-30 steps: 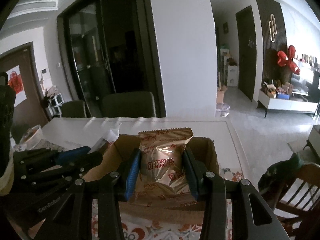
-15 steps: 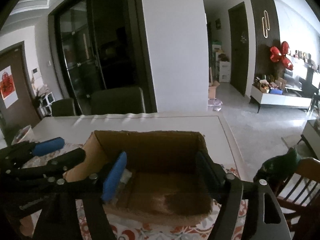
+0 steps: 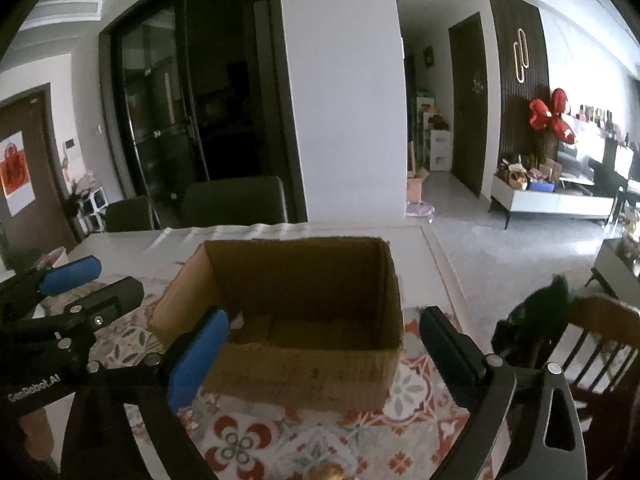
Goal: Organize snacks
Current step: 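Move both tools back toward the remaining snacks on the table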
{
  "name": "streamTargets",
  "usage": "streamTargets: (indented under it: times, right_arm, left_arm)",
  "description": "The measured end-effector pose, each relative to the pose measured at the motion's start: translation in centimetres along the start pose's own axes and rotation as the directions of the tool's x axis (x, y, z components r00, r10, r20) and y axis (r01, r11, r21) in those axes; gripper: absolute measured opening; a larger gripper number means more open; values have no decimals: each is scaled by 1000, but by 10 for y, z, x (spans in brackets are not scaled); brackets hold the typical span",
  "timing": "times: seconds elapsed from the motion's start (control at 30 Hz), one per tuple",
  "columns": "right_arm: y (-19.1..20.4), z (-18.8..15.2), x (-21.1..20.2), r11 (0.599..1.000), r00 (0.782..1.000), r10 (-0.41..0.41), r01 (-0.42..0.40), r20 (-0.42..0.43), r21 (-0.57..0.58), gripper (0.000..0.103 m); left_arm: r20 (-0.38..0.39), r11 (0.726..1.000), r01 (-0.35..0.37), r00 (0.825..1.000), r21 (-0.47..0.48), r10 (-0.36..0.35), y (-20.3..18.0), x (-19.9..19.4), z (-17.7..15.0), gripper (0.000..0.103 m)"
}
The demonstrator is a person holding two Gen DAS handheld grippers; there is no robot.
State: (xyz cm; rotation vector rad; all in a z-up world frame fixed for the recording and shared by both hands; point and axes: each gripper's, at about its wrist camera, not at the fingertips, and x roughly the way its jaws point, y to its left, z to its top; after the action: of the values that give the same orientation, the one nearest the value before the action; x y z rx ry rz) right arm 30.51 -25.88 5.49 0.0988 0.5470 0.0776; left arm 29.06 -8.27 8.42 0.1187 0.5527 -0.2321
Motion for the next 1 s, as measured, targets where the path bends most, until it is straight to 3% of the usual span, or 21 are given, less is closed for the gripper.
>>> streamTargets:
  times: [0.57, 1.0]
  right_arm:
    - [3, -45, -67, 998, 995, -67, 66, 71, 21, 99]
    - [5, -95, -75, 996, 997, -76, 77, -13, 34, 98]
  left_arm:
    - [76, 987, 50, 995, 151, -62, -23, -46, -43, 68]
    - [33, 948, 111, 991, 297, -127, -34, -45, -86, 68]
